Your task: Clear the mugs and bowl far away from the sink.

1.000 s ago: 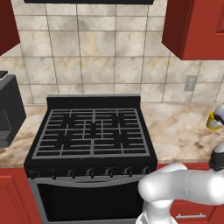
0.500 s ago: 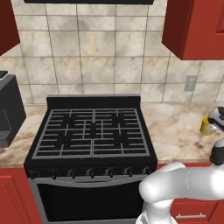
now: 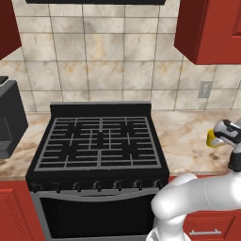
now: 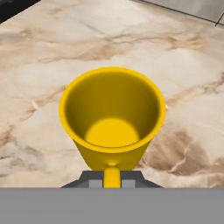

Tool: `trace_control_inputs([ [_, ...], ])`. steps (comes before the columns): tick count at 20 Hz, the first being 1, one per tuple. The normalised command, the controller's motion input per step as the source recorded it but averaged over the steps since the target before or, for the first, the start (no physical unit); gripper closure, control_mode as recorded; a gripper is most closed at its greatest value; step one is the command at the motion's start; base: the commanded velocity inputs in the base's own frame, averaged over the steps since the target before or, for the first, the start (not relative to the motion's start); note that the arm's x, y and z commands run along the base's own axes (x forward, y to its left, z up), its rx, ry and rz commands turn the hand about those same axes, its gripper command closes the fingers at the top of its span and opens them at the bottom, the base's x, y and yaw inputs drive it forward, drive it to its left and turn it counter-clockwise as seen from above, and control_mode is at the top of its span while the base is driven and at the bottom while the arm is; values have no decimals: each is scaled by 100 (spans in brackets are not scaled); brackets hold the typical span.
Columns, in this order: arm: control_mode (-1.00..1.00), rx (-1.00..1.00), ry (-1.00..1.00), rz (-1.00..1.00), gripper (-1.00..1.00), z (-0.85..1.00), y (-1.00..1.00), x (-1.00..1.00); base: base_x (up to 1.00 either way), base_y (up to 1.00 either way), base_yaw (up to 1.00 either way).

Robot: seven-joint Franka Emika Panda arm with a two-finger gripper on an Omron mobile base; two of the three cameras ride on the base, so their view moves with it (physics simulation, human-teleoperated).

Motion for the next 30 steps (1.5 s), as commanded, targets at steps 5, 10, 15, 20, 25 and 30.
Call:
trace_control_inputs([
  [5, -100, -1, 0, 7, 100, -26, 17, 30, 0, 0, 0],
  [10, -100, -3, 0, 6, 100, -22, 10, 23, 0, 0, 0],
  [15, -100, -3, 0, 4, 100, -10, 2, 5, 0, 0, 0],
  [20, -100, 0, 0, 0, -100, 0, 0, 0, 0, 0, 0],
  [25, -100, 0, 0, 0, -100, 0, 0, 0, 0, 0, 0],
  [30, -100, 0, -2, 0, -100, 14, 0, -3, 0, 0, 0],
])
